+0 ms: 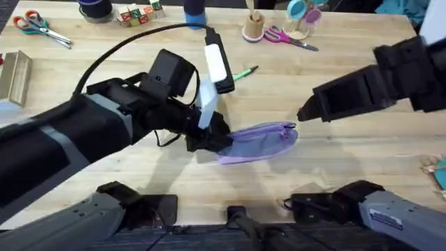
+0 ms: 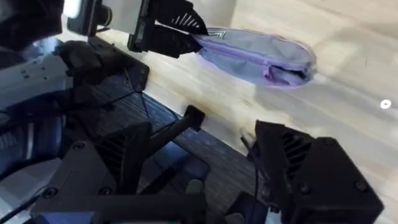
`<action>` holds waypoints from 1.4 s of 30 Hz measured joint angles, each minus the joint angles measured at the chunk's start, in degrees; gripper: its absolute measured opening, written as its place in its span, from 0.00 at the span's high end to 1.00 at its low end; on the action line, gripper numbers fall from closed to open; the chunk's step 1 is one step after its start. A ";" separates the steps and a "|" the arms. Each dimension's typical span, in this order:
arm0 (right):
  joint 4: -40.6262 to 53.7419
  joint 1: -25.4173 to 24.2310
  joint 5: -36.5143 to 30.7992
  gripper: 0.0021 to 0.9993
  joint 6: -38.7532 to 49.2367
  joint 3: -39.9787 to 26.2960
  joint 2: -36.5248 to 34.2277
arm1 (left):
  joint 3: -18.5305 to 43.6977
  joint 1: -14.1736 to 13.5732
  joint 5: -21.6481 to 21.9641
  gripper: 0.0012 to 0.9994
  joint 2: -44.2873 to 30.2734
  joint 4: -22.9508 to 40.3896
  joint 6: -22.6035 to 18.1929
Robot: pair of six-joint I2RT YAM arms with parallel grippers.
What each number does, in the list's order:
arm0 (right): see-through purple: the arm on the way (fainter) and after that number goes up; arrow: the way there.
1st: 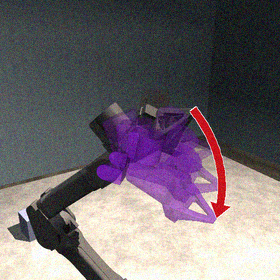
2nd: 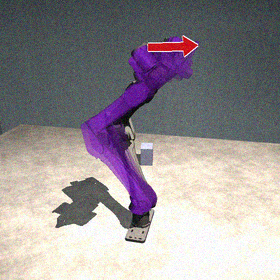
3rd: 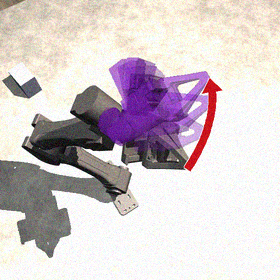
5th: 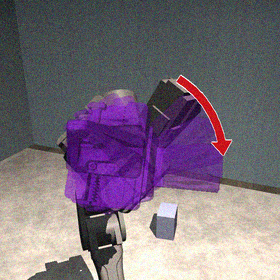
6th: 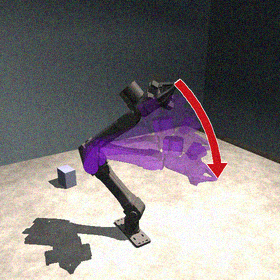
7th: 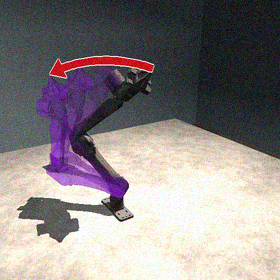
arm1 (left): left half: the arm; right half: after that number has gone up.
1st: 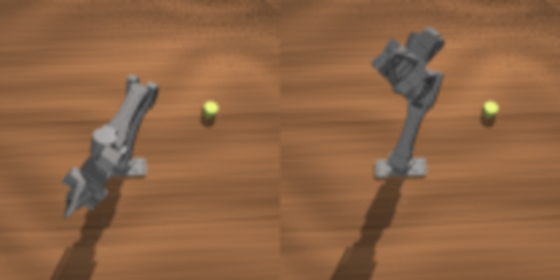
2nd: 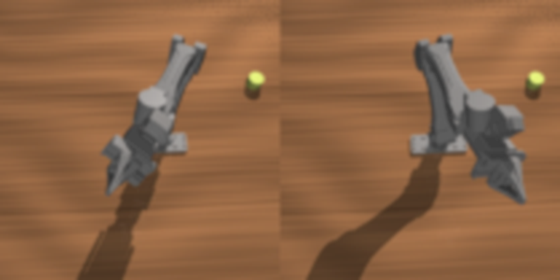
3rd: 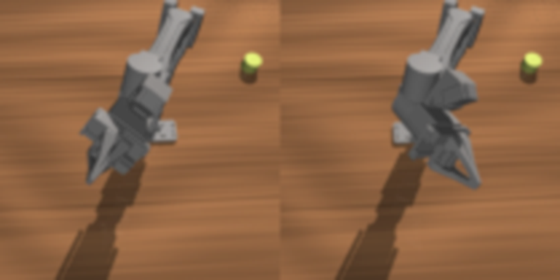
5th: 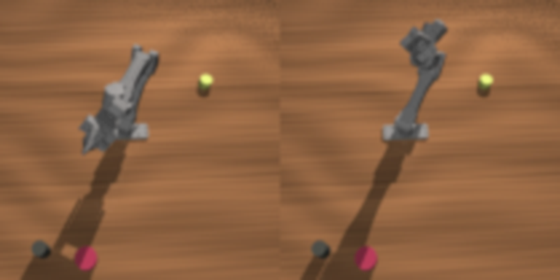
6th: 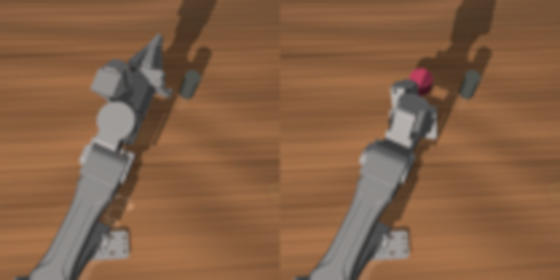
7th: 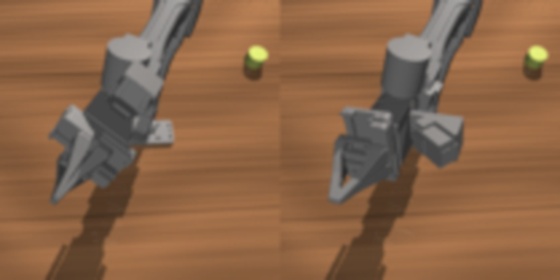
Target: Unzip the bag, pick up the pens from the table one at a time and place them inside, then zip the bag closed.
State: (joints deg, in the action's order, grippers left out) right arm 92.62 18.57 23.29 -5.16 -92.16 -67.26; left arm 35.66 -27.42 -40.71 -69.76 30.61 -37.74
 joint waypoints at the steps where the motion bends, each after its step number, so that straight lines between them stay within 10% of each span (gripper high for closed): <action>1: 0.00 0.00 -0.36 0.00 -0.62 0.00 0.02 | 0.00 0.00 0.00 0.96 0.00 0.00 0.00; 16: -8.36 5.69 -20.67 0.00 -2.14 11.51 11.95 | 0.00 0.00 0.00 0.96 0.00 0.00 0.00; 42: -22.95 5.70 -12.96 0.00 -18.90 39.97 23.45 | 0.00 0.00 0.00 0.96 0.00 0.00 0.00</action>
State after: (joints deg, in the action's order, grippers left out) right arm 69.67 24.27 10.33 -24.05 -52.19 -43.81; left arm 35.66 -27.42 -40.71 -69.76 30.61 -37.74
